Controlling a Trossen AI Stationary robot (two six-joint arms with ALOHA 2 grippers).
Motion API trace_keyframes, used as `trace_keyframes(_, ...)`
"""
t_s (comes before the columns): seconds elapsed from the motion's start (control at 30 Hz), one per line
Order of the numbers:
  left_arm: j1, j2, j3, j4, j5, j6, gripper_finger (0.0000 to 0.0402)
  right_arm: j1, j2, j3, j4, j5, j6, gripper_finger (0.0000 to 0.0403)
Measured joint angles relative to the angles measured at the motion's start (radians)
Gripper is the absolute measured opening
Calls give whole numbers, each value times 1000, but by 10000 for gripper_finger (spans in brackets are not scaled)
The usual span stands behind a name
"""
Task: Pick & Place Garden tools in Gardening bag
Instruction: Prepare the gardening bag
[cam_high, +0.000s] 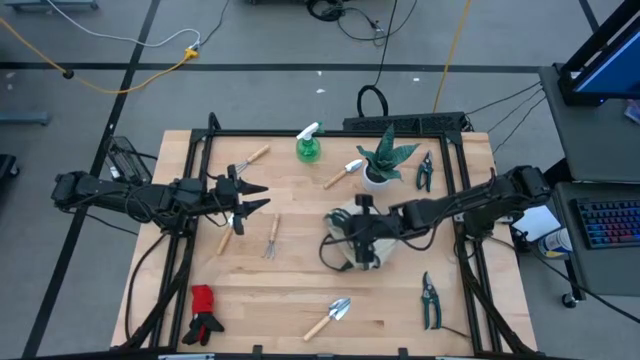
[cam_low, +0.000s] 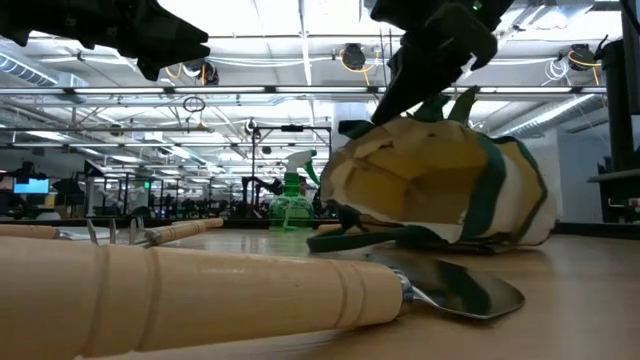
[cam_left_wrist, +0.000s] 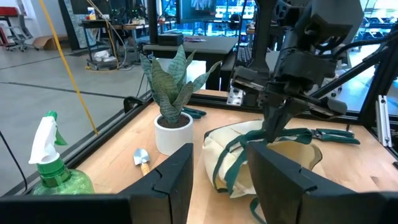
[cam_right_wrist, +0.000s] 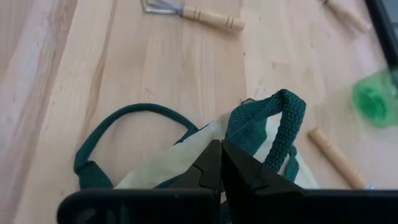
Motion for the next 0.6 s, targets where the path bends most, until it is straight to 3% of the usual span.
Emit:
trace_keyframes(0.2, 0, 0, 0, 0, 0, 0, 157, -24, 0, 0, 96, -2, -59, 0)
trace_keyframes(0.43, 0, 0, 0, 0, 0, 0, 157, -57, 0, 0, 228, -100, -82, 0)
trace_keyframes(0.6, 0, 0, 0, 0, 0, 0, 157, -69, 0, 0, 283, -104, -81, 0)
